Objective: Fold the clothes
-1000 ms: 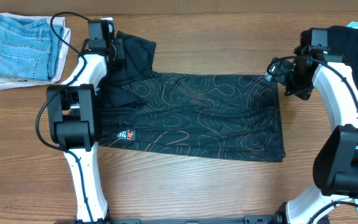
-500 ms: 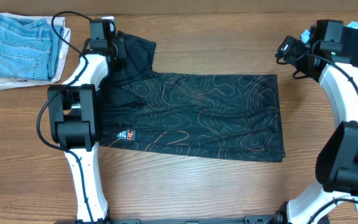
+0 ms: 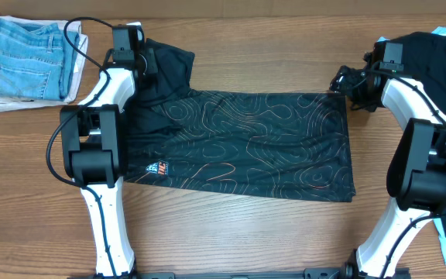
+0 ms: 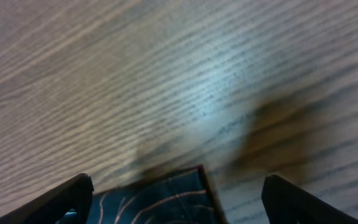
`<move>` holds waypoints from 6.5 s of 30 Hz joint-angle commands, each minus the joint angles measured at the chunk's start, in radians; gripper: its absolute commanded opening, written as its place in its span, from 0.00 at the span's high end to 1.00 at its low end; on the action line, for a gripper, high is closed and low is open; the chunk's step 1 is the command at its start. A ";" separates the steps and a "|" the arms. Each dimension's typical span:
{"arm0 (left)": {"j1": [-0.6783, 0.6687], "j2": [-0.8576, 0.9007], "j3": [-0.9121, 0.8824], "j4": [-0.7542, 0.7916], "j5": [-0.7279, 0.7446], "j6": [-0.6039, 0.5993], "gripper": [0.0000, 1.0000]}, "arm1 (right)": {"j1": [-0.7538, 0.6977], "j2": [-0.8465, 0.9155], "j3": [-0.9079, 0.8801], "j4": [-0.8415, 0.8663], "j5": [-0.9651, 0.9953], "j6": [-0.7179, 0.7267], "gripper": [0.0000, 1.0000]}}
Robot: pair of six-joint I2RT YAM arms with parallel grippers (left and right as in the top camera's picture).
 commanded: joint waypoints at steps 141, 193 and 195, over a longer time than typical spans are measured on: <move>0.101 -0.414 0.010 -1.527 -0.029 0.066 0.11 | -0.006 -0.183 0.229 -1.096 0.183 0.229 0.38; -0.019 -0.411 -0.332 -0.787 0.256 0.282 0.92 | 0.115 -0.183 0.187 -0.858 -0.115 0.069 0.84; -0.019 -0.410 -0.341 -0.770 0.256 0.290 0.90 | 0.136 -0.183 0.162 -0.837 -0.115 0.069 0.84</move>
